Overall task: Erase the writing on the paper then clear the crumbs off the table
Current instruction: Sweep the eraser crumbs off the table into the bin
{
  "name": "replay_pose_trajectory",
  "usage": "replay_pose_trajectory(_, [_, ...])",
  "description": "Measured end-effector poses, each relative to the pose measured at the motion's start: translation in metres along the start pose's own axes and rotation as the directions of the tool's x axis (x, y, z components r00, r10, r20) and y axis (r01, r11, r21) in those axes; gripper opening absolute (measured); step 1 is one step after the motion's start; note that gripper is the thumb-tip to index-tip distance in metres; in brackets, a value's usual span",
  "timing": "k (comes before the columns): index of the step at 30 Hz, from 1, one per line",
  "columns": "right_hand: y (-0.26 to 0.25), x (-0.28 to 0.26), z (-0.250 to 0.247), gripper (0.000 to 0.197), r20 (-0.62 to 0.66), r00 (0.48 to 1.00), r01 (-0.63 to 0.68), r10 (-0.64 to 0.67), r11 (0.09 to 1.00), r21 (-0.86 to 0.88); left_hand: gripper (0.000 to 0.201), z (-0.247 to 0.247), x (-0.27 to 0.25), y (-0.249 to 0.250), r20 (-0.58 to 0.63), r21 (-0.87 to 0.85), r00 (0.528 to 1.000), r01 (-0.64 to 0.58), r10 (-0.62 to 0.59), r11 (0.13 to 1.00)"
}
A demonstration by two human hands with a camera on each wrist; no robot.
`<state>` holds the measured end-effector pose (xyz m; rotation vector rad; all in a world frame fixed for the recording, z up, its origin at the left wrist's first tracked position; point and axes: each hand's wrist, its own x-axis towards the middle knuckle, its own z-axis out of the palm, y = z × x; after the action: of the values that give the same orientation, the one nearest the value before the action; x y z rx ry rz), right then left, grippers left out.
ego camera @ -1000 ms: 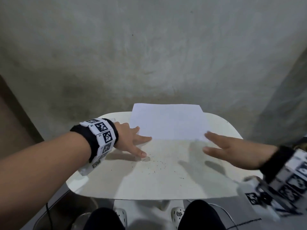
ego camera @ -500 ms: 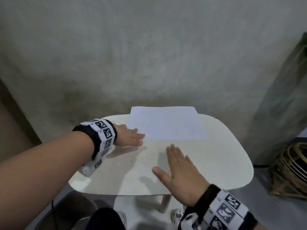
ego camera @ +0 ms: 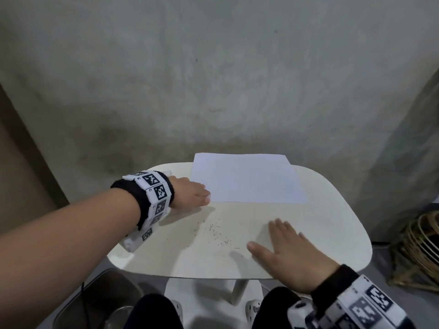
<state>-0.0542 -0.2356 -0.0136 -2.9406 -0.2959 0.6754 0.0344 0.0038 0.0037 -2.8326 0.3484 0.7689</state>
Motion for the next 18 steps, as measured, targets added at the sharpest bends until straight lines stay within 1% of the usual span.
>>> replay_pose_trajectory(1, [-0.002, 0.000, 0.002, 0.090, 0.030, 1.000, -0.007, 0.010, 0.996, -0.084, 0.048, -0.001, -0.001, 0.001, -0.001, 0.009, 1.000, 0.000, 0.000, 1.000])
replay_pose_trajectory(2, [-0.012, 0.001, 0.005, 0.090, 0.067, 0.997, 0.045, -0.037, 0.992, -0.116, 0.047, -0.002, -0.001, 0.002, -0.002, 0.014, 1.000, -0.004, 0.004, 1.000])
replay_pose_trajectory(3, [-0.026, 0.004, 0.006, 0.087, 0.112, 0.985, 0.143, -0.131, 0.984, -0.103, 0.047, -0.003, -0.002, 0.002, -0.002, 0.008, 1.000, -0.006, 0.006, 1.000])
replay_pose_trajectory(4, [-0.039, 0.006, 0.002, 0.083, 0.152, 0.963, 0.231, -0.223, 0.972, -0.039, 0.048, -0.004, -0.002, 0.003, -0.003, -0.010, 1.000, -0.008, 0.007, 1.000])
replay_pose_trajectory(5, [-0.047, 0.011, -0.009, 0.078, 0.169, 0.944, 0.279, -0.283, 0.959, 0.048, 0.049, -0.004, -0.003, 0.003, -0.010, -0.025, 1.000, -0.009, 0.009, 1.000])
replay_pose_trajectory(6, [-0.045, 0.023, -0.024, 0.075, 0.155, 0.944, 0.276, -0.290, 0.956, 0.102, 0.050, -0.005, -0.004, 0.003, -0.016, -0.037, 1.000, -0.012, 0.011, 0.999])
replay_pose_trajectory(7, [-0.037, 0.040, -0.041, 0.074, 0.126, 0.962, 0.230, -0.242, 0.968, 0.101, 0.050, -0.004, -0.004, 0.003, -0.020, -0.052, 1.000, -0.015, 0.014, 0.999])
replay_pose_trajectory(8, [-0.023, 0.055, -0.058, 0.075, 0.079, 0.983, 0.161, -0.165, 0.986, 0.054, 0.050, -0.004, -0.005, 0.004, -0.024, -0.074, 1.000, -0.022, 0.021, 0.997])
replay_pose_trajectory(9, [-0.007, 0.071, -0.072, 0.077, 0.043, 0.996, 0.077, -0.076, 0.997, -0.028, 0.050, -0.004, -0.005, 0.005, -0.024, -0.101, 0.999, -0.027, 0.025, 0.995])
replay_pose_trajectory(10, [0.006, 0.082, -0.079, 0.079, 0.036, 0.999, 0.006, -0.001, 0.990, -0.143, 0.051, -0.003, -0.006, 0.006, -0.023, -0.126, 0.999, -0.028, 0.025, 0.992])
replay_pose_trajectory(11, [0.012, 0.089, -0.079, 0.081, 0.051, 0.998, -0.020, 0.035, 0.965, -0.262, 0.051, -0.003, -0.005, 0.006, -0.023, -0.139, 0.999, -0.026, 0.023, 0.990])
replay_pose_trajectory(12, [0.014, 0.090, -0.072, 0.083, 0.083, 0.996, 0.011, 0.018, 0.938, -0.346, 0.051, -0.004, -0.004, 0.005, -0.025, -0.143, 0.999, -0.026, 0.022, 0.989])
replay_pose_trajectory(13, [0.011, 0.087, -0.064, 0.084, 0.145, 0.988, 0.102, -0.050, 0.921, -0.376, 0.051, -0.004, -0.004, 0.004, -0.024, -0.140, 0.999, -0.025, 0.021, 0.990])
replay_pose_trajectory(15, [-0.003, 0.071, -0.050, 0.081, 0.297, 0.934, 0.300, -0.199, 0.888, -0.350, 0.052, -0.004, -0.002, 0.001, -0.011, -0.139, 1.000, -0.025, 0.024, 0.990])
replay_pose_trajectory(16, [-0.007, 0.068, -0.050, 0.078, 0.332, 0.911, 0.346, -0.244, 0.891, -0.295, 0.053, -0.004, -0.001, -0.001, -0.005, -0.140, 1.000, -0.029, 0.029, 0.990])
replay_pose_trajectory(17, [-0.008, 0.069, -0.055, 0.076, 0.326, 0.911, 0.341, -0.254, 0.908, -0.244, 0.054, -0.004, 0.000, -0.002, 0.001, -0.140, 0.999, -0.031, 0.032, 0.990])
replay_pose_trajectory(18, [-0.006, 0.074, -0.060, 0.077, 0.292, 0.933, 0.287, -0.211, 0.925, -0.247, 0.054, -0.004, 0.001, -0.003, 0.004, -0.141, 0.999, -0.033, 0.034, 0.989])
